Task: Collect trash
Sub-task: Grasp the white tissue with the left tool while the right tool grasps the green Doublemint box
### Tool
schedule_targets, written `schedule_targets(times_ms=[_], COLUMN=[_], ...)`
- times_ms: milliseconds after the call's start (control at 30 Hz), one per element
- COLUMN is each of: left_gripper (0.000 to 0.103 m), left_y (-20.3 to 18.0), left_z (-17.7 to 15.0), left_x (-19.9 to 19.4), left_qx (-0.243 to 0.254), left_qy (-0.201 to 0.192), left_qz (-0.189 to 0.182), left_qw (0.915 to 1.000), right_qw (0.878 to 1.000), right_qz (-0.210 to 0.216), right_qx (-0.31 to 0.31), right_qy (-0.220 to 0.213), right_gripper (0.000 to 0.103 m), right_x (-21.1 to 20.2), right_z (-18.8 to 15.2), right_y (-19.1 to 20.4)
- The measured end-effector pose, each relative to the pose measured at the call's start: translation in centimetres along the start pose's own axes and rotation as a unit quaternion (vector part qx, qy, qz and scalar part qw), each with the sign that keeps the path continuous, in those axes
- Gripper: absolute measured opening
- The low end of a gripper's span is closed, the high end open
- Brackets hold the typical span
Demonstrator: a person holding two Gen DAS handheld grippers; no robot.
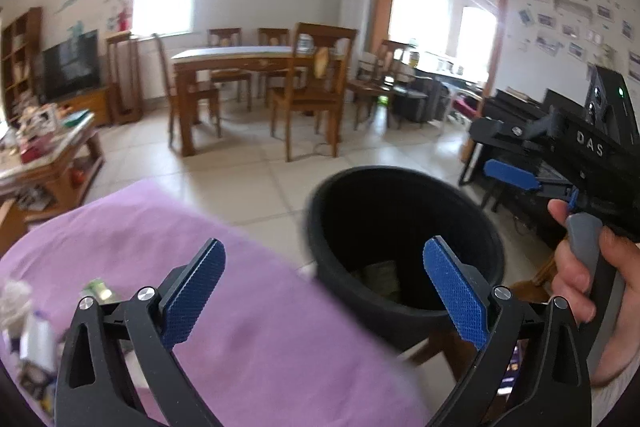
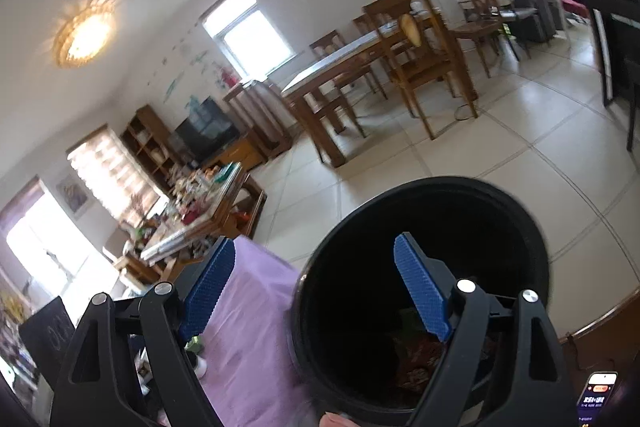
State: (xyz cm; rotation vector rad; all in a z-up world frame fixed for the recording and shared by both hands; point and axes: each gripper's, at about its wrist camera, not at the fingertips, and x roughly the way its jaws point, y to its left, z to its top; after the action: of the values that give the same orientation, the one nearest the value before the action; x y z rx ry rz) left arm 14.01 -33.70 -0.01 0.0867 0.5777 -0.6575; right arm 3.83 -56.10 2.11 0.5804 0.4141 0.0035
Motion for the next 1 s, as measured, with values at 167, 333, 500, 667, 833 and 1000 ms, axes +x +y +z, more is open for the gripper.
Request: schedule_targets(times_ms=[167,333,500,667,833,1000], left_gripper=[0.098,0.098,0.098,0.086,0.061,0.022], left_y=[9.8,20.3,27.5,30.8,32.2,32.2], left_z=[-2.0,-3.2,-4.5,-4.8,-5.6,-6.5], left_x=[-5.9,-9.3,-8.4,-5.6,-3.6,-2.8], left_qx=[-0.042,-0.09,-0.128,-0.129,-0.153,-0.169], left_qy=[-0.005,0.023,0.07,0.109,0.12,0.123], left_qz=[0.075,0.153,0.149,0.127,0.088,0.082], left_qw=[0.9963,0.9838,0.978,0.9774,0.9769,0.9745], right_qw=[0.995,0.97,0.933,0.909,0.899,0.9], right_qz=[0.039,0.081,0.084,0.031,0.014,0.015], right_qx=[-0.071,-0.179,-0.27,-0.309,-0.329,-0.326], right_qy=[0.052,0.145,0.222,0.279,0.288,0.288], right_gripper=[0.082,0.082,0.08,0.057,0.041,0.032], right_x=[2.8,8.3,15.5,21.7,22.8,22.5], right_z=[-2.8,-7.7,-11.8,-14.5,-15.8,-15.8], right_y=[5.5,13.8,20.5,22.1,22.3,22.0])
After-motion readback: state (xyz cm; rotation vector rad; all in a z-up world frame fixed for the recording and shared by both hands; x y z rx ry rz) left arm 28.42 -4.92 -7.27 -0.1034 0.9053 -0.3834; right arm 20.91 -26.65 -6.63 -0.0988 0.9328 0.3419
